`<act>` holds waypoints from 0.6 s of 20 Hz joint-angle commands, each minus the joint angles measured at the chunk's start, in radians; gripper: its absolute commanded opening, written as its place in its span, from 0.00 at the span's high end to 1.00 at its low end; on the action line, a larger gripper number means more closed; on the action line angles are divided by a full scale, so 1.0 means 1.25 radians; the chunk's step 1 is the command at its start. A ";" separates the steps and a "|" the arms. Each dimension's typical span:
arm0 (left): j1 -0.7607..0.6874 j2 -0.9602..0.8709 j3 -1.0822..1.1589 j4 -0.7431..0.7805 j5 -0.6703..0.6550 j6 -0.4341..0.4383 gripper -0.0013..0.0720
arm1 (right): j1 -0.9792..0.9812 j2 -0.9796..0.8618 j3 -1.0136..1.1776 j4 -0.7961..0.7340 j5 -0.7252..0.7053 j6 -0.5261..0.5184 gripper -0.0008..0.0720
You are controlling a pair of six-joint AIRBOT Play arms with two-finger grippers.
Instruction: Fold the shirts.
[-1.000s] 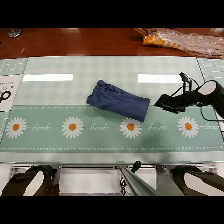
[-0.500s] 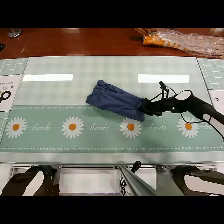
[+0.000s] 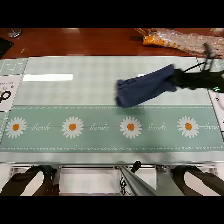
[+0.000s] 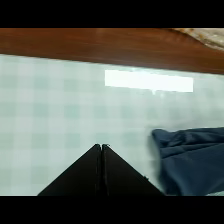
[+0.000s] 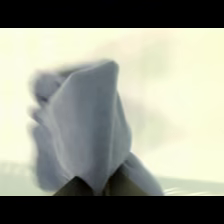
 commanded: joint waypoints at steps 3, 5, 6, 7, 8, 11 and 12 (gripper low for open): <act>-0.056 -0.069 0.000 -0.030 0.031 -0.001 0.96 | -0.254 0.085 0.173 -0.203 0.259 0.104 0.94; -0.076 -0.089 0.000 -0.030 0.033 0.003 0.96 | -0.336 0.093 0.176 -0.246 0.340 0.104 0.94; -0.085 -0.097 0.000 -0.030 0.033 0.011 0.96 | -0.368 0.093 0.176 -0.284 0.380 0.104 0.94; -0.093 -0.102 0.000 -0.033 0.032 0.014 0.96 | -0.396 0.093 0.176 -0.337 0.416 0.104 0.94; -0.102 -0.104 0.000 -0.034 0.031 0.016 0.96 | -0.416 0.093 0.176 -0.399 0.443 0.108 0.94; -0.121 -0.104 0.000 -0.036 0.031 0.023 0.96 | -0.469 0.093 0.176 -0.570 0.500 0.156 0.94; -0.123 -0.104 0.000 -0.036 0.032 0.023 0.96 | -0.484 0.093 0.176 -0.595 0.509 0.166 0.94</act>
